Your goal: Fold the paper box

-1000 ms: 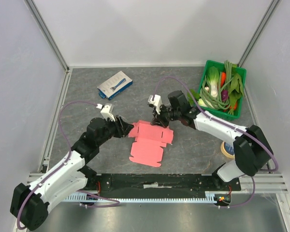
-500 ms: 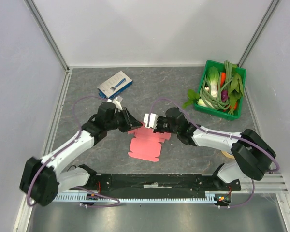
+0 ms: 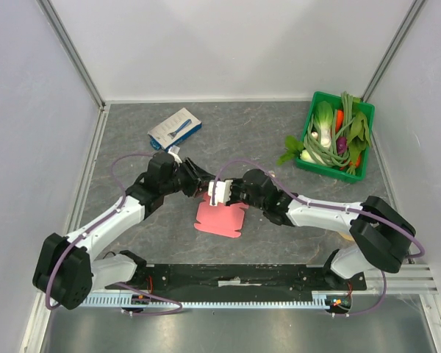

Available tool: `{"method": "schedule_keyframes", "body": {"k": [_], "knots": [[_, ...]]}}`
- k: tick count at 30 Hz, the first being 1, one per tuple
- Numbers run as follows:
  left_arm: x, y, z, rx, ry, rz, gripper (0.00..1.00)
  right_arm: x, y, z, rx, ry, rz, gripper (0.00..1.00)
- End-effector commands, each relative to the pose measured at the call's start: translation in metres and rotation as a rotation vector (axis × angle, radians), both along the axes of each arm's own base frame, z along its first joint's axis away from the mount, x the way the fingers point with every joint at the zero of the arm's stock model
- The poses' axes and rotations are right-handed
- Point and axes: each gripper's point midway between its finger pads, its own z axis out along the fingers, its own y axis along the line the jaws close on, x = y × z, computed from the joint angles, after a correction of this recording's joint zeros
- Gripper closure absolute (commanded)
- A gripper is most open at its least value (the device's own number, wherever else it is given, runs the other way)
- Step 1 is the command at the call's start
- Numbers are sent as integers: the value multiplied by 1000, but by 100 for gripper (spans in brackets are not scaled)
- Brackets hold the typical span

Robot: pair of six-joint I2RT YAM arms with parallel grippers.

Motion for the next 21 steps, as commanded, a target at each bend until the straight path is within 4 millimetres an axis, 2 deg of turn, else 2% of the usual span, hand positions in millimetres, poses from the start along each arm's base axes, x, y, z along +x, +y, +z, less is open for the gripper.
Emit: {"method": "schedule_keyframes", "body": {"k": [1, 3, 12, 21], "knots": [[8, 8, -6, -88, 119, 162, 57, 9, 6, 20, 7, -112, -23, 100], [7, 11, -18, -73, 189, 198, 57, 7, 9, 18, -5, -120, -16, 100], [27, 20, -19, -45, 187, 312, 59, 2, 20, 16, -14, -124, -1, 100], [37, 17, -36, -47, 248, 345, 66, -2, 24, 21, 3, -130, 13, 100]]}}
